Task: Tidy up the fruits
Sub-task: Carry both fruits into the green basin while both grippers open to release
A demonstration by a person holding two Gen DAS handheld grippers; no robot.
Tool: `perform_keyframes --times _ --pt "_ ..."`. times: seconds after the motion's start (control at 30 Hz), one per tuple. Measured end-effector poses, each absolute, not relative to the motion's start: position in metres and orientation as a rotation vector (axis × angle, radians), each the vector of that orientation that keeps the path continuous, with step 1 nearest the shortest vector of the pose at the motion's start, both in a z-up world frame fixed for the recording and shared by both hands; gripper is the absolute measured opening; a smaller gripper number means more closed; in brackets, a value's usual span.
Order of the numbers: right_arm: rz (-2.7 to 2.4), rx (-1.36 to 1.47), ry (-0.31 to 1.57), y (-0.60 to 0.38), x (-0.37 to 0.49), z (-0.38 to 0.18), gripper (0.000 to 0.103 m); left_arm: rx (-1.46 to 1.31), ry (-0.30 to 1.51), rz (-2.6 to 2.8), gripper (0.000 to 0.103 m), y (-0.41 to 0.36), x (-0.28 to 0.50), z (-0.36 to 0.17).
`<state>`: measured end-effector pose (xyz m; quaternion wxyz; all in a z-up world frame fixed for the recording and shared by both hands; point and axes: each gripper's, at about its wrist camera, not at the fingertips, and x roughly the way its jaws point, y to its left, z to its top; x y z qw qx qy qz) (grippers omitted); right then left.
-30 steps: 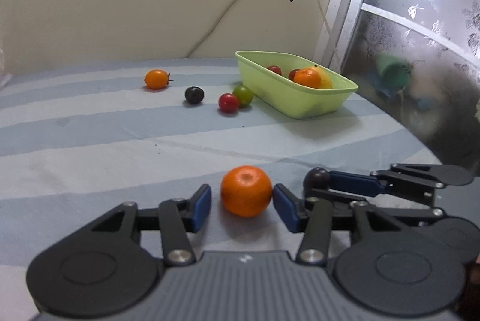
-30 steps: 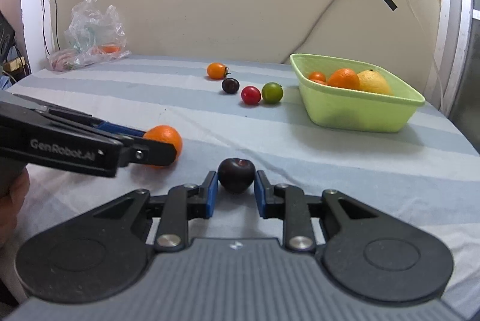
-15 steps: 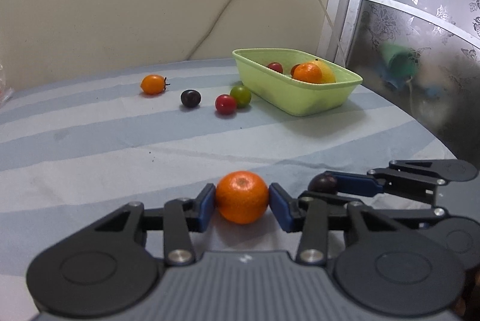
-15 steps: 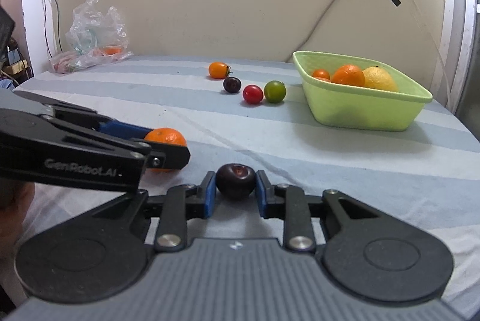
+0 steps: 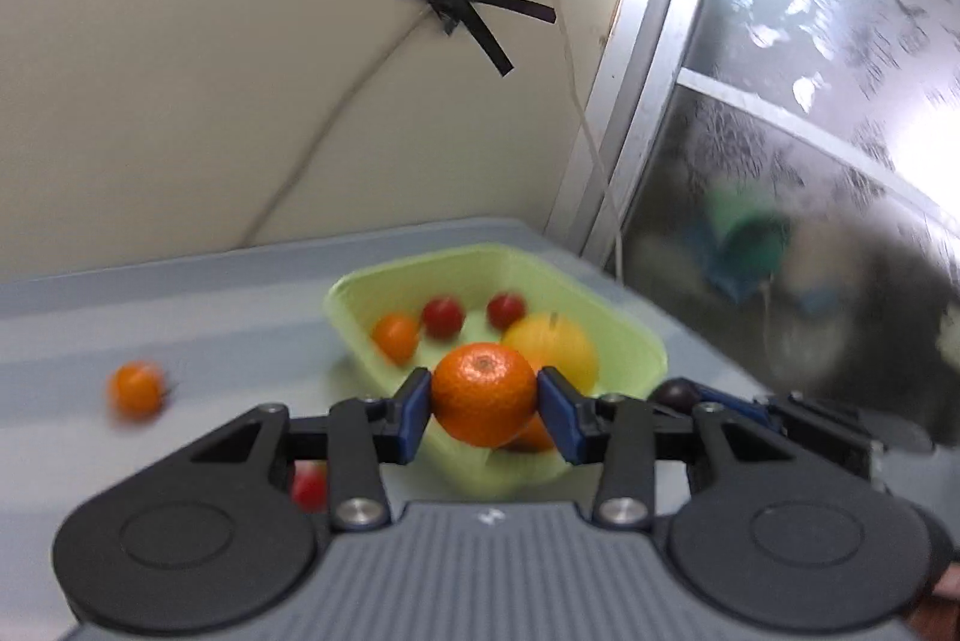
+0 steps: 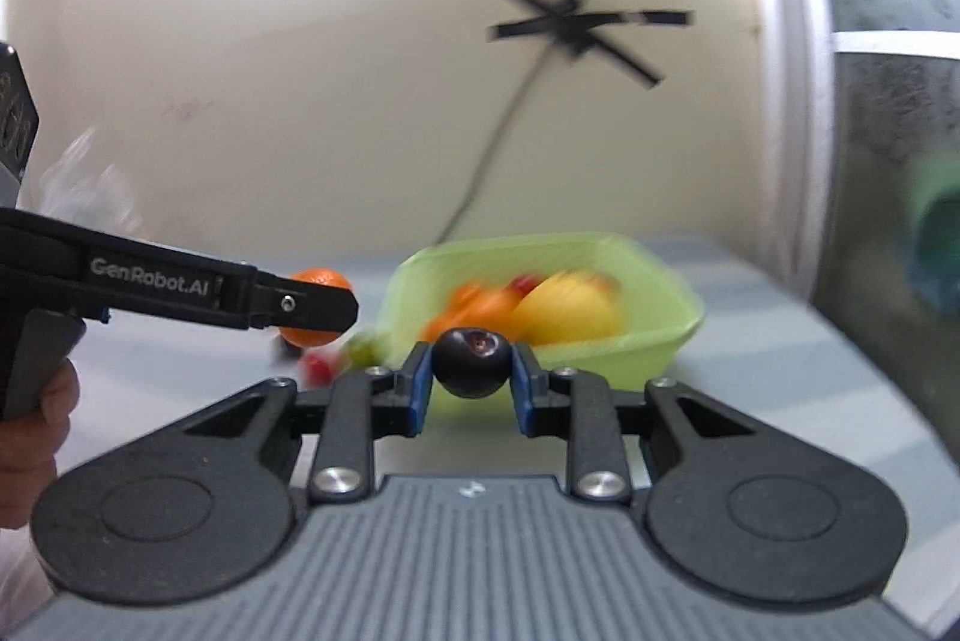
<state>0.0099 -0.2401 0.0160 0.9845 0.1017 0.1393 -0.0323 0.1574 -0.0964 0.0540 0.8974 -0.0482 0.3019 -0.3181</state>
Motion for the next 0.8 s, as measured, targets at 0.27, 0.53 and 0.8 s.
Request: perform_keyframes --times 0.27,0.53,0.8 --pt "-0.126 0.273 0.315 -0.308 0.063 0.008 0.03 -0.102 0.763 -0.681 0.039 -0.156 0.244 0.03" --pt "-0.118 0.311 0.306 -0.318 0.073 0.0 0.038 -0.141 0.792 -0.663 0.05 -0.158 0.254 0.015" --pt "-0.116 0.336 0.23 -0.305 0.045 0.021 0.043 -0.215 0.652 -0.671 0.053 -0.077 0.212 0.05"
